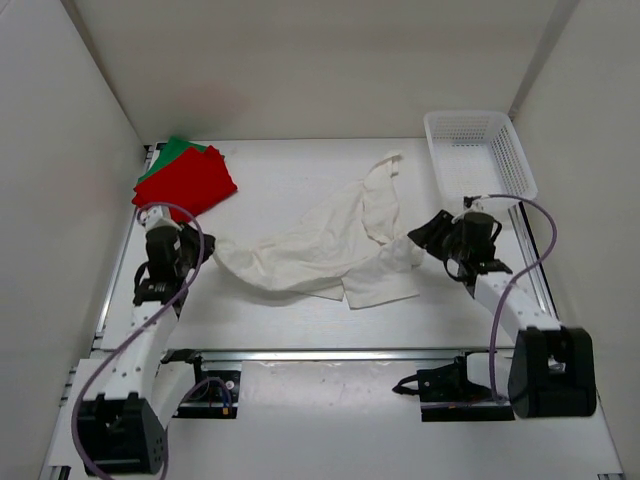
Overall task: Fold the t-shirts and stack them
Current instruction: Flatten out the tshirt
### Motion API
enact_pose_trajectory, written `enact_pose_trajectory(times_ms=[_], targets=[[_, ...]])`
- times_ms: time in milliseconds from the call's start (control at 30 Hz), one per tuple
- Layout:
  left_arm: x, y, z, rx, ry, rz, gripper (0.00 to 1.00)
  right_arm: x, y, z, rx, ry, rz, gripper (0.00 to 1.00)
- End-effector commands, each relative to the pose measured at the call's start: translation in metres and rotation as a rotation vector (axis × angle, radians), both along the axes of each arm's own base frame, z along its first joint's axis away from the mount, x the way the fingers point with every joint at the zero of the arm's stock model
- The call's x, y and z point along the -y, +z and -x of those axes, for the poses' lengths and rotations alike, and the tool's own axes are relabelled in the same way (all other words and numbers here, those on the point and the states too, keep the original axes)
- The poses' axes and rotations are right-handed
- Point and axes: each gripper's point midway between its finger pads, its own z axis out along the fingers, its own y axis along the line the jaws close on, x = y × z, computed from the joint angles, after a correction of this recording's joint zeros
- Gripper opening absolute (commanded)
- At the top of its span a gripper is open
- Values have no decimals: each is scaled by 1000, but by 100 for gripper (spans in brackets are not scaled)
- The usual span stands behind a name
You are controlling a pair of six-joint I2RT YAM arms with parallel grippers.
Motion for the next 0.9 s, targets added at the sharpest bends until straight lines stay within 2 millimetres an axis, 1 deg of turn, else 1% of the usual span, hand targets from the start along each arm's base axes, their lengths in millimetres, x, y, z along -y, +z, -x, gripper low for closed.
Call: enact_pose_trajectory(times_ms=[0, 33, 67, 100, 133, 167, 200, 233, 267, 300, 333, 367, 433, 467, 500, 533, 600, 667, 700, 733, 767, 833, 867], targets=[[-12, 0, 26, 15, 65, 23, 43, -12, 16, 21, 98, 13, 8, 39], [-15, -2, 31, 4, 83, 27, 59, -20, 10, 32, 94, 40, 16, 38], [-19, -2, 38, 0, 106, 14, 67, -27, 2, 42, 77, 67, 29, 38], [-20, 1, 40, 9, 121, 11, 82, -28, 6, 47, 98, 70, 34, 37], [-26, -1, 46, 0, 153, -3, 85, -32, -1, 58, 92, 96, 46, 37], [-31, -3, 52, -11, 178, -12, 87, -36, -8, 68, 75, 120, 35, 36], [-34, -5, 54, -16, 194, -15, 86, -38, -6, 73, 93, 131, 30, 35], [-37, -17, 60, -52, 215, -14, 79, -39, -7, 82, 98, 146, 25, 34], [-39, -26, 65, -77, 230, -2, 68, -41, -8, 90, 108, 162, 25, 34], [-38, -32, 68, -95, 228, 7, 64, -44, -11, 95, 103, 179, 25, 34], [-39, -43, 71, -114, 242, 18, 59, -44, -11, 101, 99, 187, 21, 33], [-38, -55, 76, -140, 246, 34, 59, -47, -12, 106, 106, 202, 27, 33], [-34, -71, 84, -172, 251, 72, 56, -54, -7, 114, 138, 230, 12, 34], [-37, -82, 90, -198, 277, 76, 59, -56, -9, 119, 132, 239, 12, 34], [-39, -85, 93, -203, 289, 71, 61, -61, -13, 125, 122, 261, 14, 33], [-41, -91, 96, -219, 302, 69, 68, -60, -19, 129, 105, 265, 25, 30], [-45, -96, 102, -246, 327, 56, 76, -64, -25, 137, 88, 292, 48, 27], [-45, -92, 103, -256, 342, 59, 98, -68, -31, 144, 73, 324, 61, 24], [-50, -91, 105, -263, 375, 57, 99, -68, -41, 149, 50, 332, 69, 24], [-53, -90, 108, -271, 401, 47, 99, -73, -41, 152, 50, 355, 61, 25], [-54, -85, 107, -251, 415, 45, 99, -73, -40, 152, 54, 358, 58, 24], [-57, -83, 108, -240, 435, 48, 98, -77, -44, 157, 49, 382, 50, 24], [-57, -87, 108, -256, 429, 59, 99, -80, -46, 159, 52, 397, 39, 24]])
